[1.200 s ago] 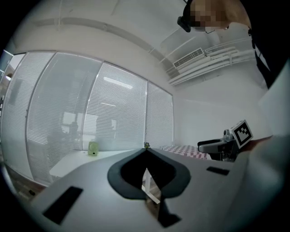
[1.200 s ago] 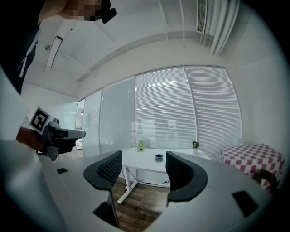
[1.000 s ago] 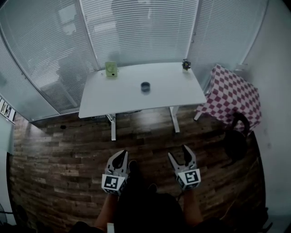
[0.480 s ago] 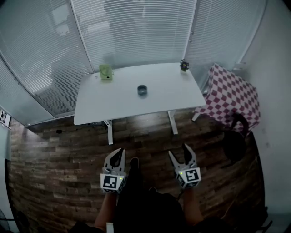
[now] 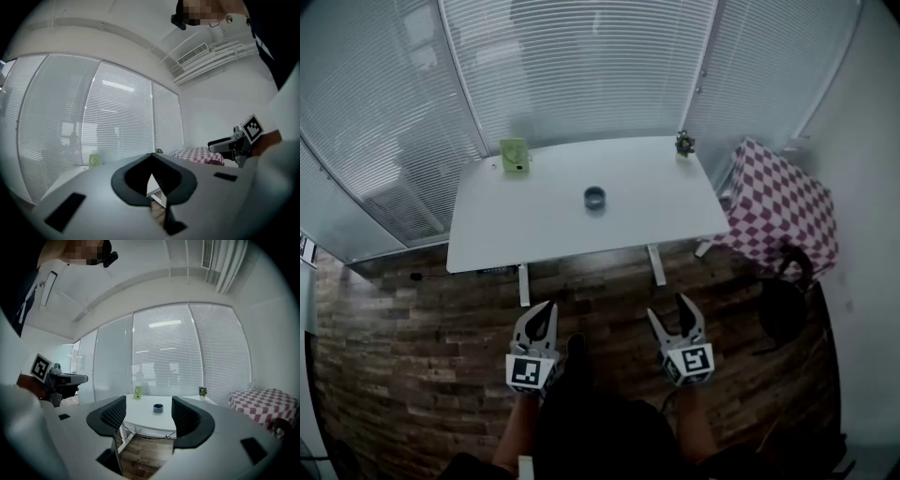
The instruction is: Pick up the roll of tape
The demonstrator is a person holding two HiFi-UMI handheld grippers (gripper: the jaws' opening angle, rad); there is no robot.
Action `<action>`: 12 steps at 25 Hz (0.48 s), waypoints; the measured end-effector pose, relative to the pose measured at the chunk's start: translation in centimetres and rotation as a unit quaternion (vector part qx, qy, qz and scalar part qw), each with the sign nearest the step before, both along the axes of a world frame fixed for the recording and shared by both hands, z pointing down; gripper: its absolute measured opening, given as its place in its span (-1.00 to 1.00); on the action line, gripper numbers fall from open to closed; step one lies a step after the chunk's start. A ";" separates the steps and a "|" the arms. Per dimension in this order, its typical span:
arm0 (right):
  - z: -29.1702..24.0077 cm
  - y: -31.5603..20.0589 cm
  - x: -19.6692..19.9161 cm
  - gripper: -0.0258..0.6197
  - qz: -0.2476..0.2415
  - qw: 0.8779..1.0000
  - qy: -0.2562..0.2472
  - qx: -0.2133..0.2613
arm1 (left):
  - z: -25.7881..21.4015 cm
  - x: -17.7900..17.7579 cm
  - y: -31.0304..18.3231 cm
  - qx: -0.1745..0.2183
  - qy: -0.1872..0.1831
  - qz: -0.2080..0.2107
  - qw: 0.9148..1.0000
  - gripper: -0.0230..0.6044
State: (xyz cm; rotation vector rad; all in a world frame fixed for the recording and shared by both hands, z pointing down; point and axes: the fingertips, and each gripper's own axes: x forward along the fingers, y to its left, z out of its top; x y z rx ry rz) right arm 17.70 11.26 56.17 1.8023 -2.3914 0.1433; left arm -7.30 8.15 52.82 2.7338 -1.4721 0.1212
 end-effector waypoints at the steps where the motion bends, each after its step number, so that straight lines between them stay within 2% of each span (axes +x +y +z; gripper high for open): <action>1: -0.1 -0.7 -0.1 -0.06 0.001 1.000 0.001 -0.002 | 0.0 -0.2 -0.6 -0.002 0.001 -0.001 1.000 -0.91; 7: 0.4 -3.7 -1.5 -0.06 -0.011 1.000 0.000 -0.009 | 0.4 -1.6 -4.0 -0.006 0.008 -0.013 1.000 -0.91; 12: 0.0 -6.2 -2.3 -0.06 -0.001 1.000 0.008 -0.014 | 0.9 -3.1 -7.0 -0.017 0.006 -0.032 0.999 -0.91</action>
